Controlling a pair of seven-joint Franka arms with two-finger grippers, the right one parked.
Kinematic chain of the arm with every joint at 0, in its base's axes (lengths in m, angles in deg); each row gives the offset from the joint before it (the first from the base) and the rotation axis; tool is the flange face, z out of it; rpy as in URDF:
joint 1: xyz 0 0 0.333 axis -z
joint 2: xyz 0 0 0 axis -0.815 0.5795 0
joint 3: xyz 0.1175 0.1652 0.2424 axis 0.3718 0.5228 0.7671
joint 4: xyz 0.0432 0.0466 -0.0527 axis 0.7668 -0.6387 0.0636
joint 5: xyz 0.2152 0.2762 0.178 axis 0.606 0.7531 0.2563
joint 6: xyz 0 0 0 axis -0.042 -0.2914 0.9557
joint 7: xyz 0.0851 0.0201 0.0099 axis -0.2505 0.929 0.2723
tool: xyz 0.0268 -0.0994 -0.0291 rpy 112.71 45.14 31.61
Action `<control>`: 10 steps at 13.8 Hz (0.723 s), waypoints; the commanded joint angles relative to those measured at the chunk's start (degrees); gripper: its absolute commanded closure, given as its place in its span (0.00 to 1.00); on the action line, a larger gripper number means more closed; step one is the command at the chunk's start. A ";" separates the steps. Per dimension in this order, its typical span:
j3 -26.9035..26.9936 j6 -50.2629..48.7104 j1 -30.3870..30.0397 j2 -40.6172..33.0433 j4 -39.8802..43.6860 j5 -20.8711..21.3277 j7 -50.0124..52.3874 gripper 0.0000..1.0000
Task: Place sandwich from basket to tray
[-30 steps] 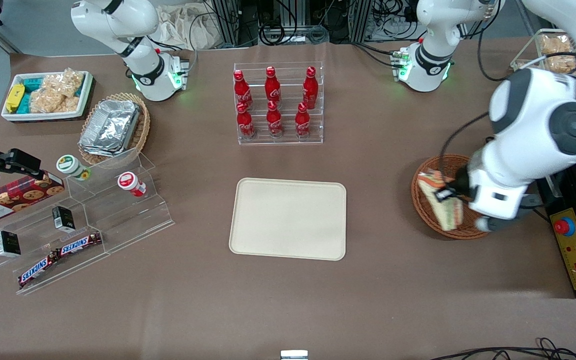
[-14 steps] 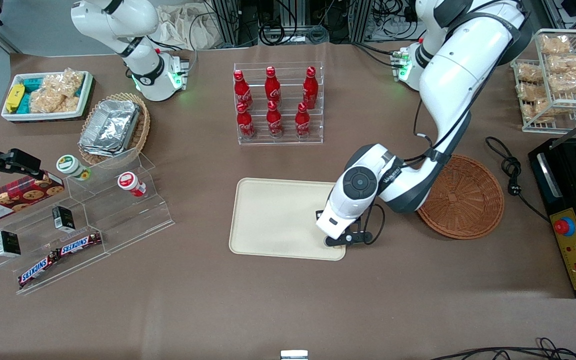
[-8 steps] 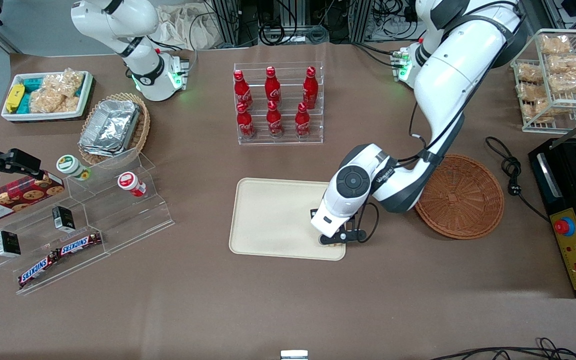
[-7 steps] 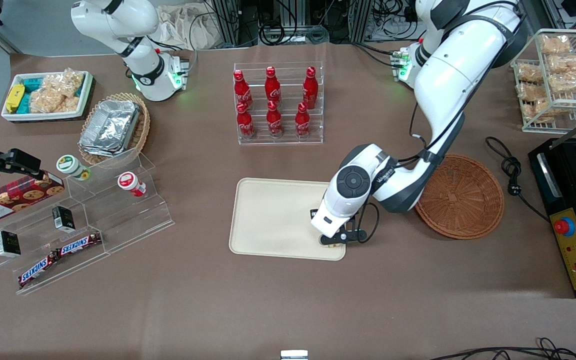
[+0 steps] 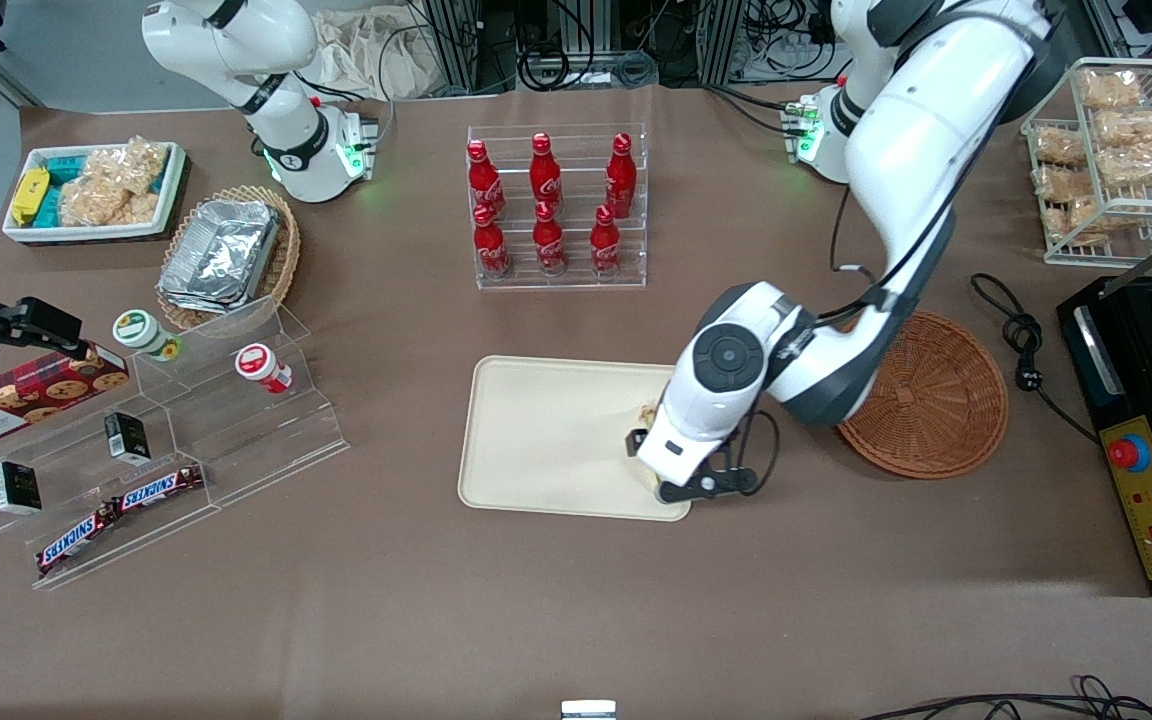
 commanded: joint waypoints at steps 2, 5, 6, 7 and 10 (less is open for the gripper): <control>-0.16 -8.45 -8.08 -10.66 -1.95 -0.90 0.49 0.00; -0.16 -14.35 -12.82 -15.41 -2.47 -1.86 -1.43 0.00; -0.08 -15.15 -15.54 -17.16 -3.09 -4.48 -5.19 0.00; 0.18 -16.20 -17.31 -19.44 -4.22 -8.34 -10.88 0.00; 5.52 -19.28 -18.13 -26.21 -8.96 -13.21 -21.88 0.00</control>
